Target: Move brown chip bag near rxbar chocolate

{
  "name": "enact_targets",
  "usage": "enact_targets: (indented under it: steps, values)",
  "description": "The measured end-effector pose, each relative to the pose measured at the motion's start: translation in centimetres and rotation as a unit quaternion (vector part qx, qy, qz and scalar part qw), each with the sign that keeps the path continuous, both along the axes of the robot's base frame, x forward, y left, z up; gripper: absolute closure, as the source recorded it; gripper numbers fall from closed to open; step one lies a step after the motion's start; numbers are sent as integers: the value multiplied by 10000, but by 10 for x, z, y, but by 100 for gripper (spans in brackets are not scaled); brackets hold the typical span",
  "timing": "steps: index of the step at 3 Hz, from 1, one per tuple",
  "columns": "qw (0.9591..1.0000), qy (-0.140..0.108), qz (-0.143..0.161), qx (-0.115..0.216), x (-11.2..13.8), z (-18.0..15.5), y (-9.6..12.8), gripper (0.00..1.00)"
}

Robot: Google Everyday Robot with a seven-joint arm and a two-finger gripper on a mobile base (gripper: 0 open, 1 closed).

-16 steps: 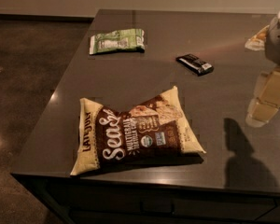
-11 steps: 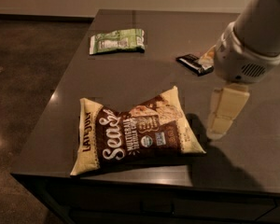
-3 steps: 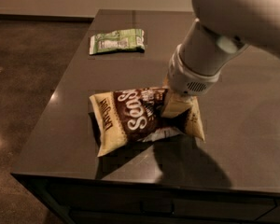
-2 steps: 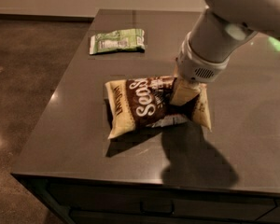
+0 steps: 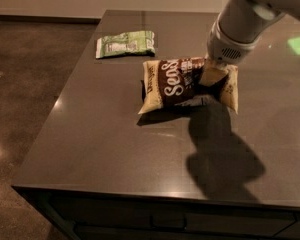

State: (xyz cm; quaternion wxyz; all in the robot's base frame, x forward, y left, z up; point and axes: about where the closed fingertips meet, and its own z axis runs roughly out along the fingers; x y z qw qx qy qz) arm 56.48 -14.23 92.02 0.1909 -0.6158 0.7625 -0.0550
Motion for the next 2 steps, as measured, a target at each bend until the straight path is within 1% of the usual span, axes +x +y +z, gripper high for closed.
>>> enact_targets:
  steps: [1, 2]
  values:
    - [9996, -52, -247, -149, 21, -1, -22, 100]
    - [9990, 25, -348, -281, 26, -7, -38, 82]
